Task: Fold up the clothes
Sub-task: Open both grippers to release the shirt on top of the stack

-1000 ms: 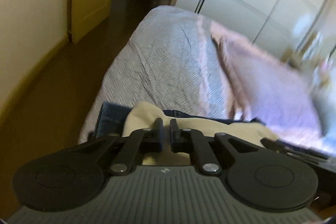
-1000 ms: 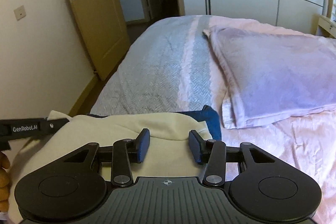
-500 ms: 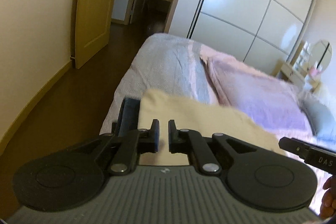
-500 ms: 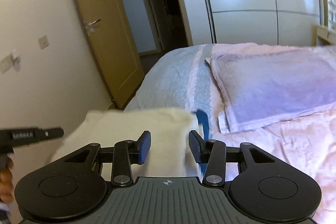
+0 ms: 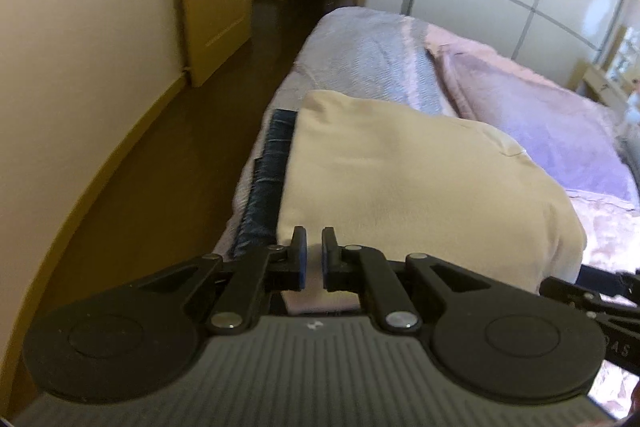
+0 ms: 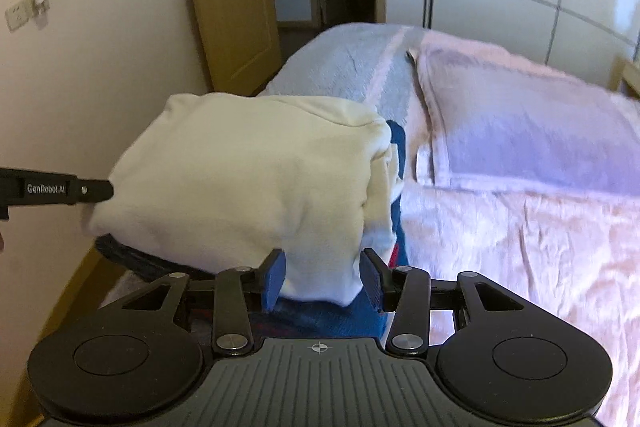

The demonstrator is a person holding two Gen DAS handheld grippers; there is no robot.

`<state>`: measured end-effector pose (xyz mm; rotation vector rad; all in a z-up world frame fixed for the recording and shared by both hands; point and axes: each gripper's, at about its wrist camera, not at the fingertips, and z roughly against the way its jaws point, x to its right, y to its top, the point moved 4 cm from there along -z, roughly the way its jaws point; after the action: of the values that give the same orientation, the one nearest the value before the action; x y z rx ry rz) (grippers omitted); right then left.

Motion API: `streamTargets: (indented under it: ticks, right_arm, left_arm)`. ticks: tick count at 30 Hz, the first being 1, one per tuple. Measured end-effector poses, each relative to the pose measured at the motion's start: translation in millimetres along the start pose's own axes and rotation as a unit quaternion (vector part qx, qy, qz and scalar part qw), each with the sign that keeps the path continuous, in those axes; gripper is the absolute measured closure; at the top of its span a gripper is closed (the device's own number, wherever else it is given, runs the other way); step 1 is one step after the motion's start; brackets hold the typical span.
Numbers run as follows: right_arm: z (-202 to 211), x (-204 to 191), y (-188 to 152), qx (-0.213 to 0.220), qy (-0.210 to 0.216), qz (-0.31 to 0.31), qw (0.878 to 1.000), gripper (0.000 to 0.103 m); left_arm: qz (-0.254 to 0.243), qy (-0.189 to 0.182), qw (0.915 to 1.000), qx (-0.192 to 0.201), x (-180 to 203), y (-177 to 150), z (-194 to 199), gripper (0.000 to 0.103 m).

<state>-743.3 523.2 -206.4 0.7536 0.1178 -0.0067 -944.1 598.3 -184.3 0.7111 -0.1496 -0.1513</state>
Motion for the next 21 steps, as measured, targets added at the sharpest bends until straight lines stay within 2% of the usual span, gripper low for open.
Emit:
streamTargets:
  ticks: [1, 3, 7, 10, 15, 21]
  right_arm:
    - [5, 0, 0, -0.005, 0.001, -0.011, 1.0, 0.058]
    - [10, 3, 3, -0.016, 0.01, -0.036, 0.999, 0.058]
    - [29, 3, 6, -0.053, 0.025, -0.078, 0.995, 0.055]
    - [46, 0, 13, -0.054, 0.022, -0.08, 0.995, 0.048]
    - [74, -2, 24, -0.031, 0.018, -0.069, 0.997, 0.039]
    - [95, -1, 17, -0.029, 0.002, -0.048, 0.998, 0.037]
  left_arm:
    - [0.002, 0.007, 0.9999, -0.008, 2, 0, 6, 0.09]
    - [0.007, 0.017, 0.9995, -0.024, 7, 2, 18, 0.083]
    - [0.006, 0.025, 0.9993, -0.028, 16, 2, 49, 0.074]
    - [0.0, 0.033, 0.9992, -0.024, 25, 4, 68, 0.066]
    - [-0.009, 0.043, 0.9989, -0.015, 39, 3, 95, 0.059]
    - [-0.006, 0.051, 0.9987, -0.008, 51, -7, 117, 0.058]
